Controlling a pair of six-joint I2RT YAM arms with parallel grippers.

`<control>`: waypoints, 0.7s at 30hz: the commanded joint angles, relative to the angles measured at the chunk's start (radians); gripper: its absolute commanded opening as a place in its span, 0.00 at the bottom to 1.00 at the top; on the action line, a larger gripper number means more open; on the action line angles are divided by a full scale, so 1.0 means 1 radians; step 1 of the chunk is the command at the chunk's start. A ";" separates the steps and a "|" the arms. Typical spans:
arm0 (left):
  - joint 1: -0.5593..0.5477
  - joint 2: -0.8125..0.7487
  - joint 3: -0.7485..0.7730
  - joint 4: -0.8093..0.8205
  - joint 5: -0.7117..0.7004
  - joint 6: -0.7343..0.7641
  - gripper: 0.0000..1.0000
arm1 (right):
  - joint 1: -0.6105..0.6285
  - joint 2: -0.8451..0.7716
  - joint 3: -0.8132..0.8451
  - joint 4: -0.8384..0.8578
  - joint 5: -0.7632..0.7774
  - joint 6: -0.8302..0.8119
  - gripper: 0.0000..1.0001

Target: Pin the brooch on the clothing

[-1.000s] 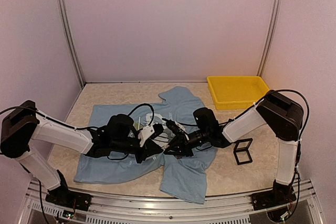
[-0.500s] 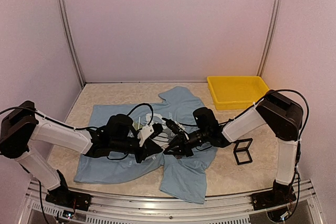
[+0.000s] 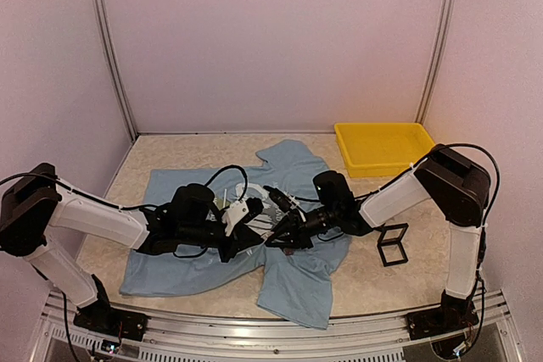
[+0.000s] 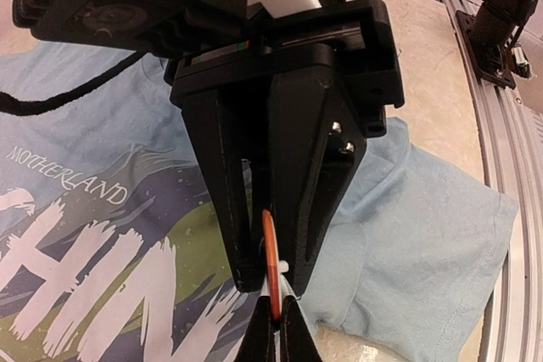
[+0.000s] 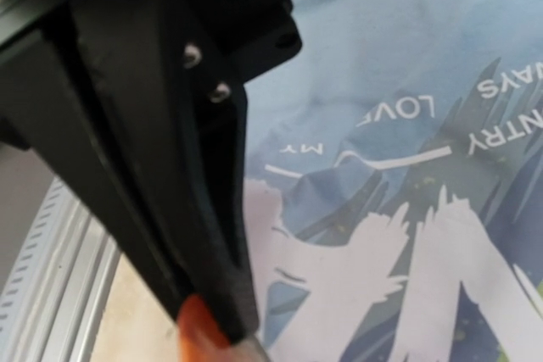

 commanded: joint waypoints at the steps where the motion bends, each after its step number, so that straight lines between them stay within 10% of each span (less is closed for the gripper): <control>1: -0.033 -0.017 -0.011 -0.014 0.087 0.027 0.00 | -0.044 -0.026 0.018 0.023 0.076 0.017 0.16; 12: -0.033 -0.015 -0.008 -0.020 0.038 0.027 0.00 | -0.046 -0.044 0.009 -0.021 0.067 -0.031 0.24; 21: -0.160 0.022 -0.009 -0.024 -0.406 0.164 0.00 | -0.047 -0.191 -0.035 -0.299 0.193 -0.253 0.36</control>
